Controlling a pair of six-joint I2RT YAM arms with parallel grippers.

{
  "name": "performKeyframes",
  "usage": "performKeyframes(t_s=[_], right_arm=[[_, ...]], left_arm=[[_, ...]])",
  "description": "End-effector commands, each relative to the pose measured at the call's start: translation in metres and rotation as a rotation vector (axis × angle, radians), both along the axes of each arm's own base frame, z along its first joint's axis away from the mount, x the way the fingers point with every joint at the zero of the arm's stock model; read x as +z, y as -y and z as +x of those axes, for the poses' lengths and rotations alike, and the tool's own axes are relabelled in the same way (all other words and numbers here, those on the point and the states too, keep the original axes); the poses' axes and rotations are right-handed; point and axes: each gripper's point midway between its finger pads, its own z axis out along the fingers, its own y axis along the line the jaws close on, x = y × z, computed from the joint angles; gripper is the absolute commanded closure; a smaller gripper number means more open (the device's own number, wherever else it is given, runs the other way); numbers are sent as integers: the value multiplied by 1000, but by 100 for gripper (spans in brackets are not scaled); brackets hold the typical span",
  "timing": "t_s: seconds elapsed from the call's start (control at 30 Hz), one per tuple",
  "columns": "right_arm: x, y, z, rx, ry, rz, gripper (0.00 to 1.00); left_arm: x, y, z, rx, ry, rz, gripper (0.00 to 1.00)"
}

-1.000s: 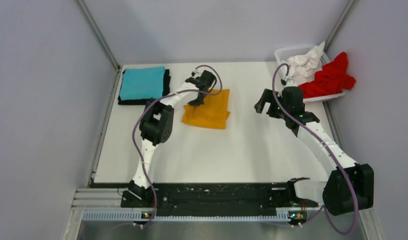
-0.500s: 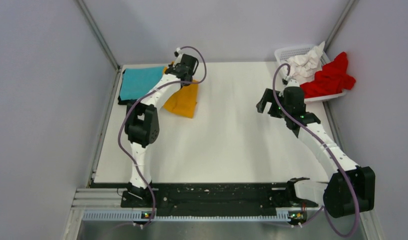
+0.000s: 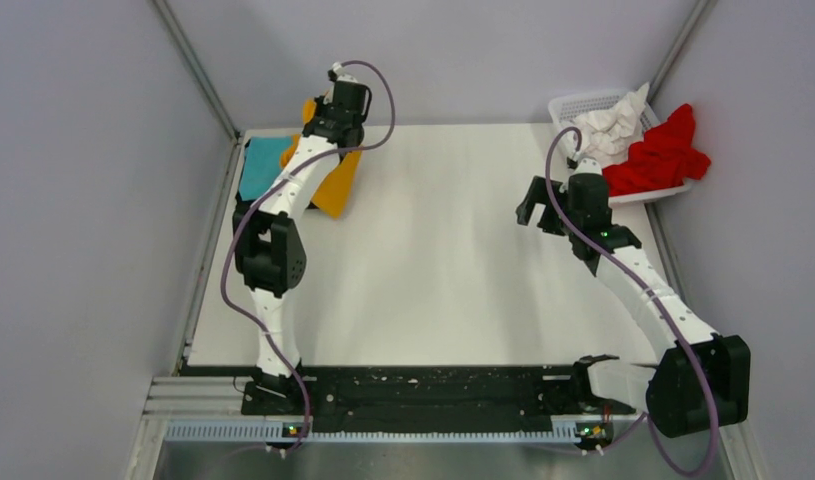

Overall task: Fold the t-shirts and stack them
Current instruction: Put the neatly folded tshirt into the corner of the board with the left arm

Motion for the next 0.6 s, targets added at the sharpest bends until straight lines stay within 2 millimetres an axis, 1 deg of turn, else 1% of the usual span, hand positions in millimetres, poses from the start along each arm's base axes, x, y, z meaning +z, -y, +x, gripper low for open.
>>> performKeyframes(t_s=[0.0, 0.13, 0.2, 0.3, 0.4, 0.57], right_arm=[[13, 6, 2, -14, 42, -17, 1], [12, 6, 4, -15, 38, -21, 1], [11, 7, 4, -22, 35, -25, 1], [10, 10, 5, -36, 32, -35, 1], [11, 13, 5, -48, 35, -45, 1], [8, 15, 6, -59, 27, -57, 1]], left_arm=[[85, -7, 2, -11, 203, -41, 100], [97, -5, 4, -32, 232, -78, 100], [100, -6, 6, -34, 248, -99, 100], [101, -14, 10, -14, 260, -119, 100], [94, -25, 15, -1, 256, -143, 100], [72, -50, 29, 17, 224, -176, 100]])
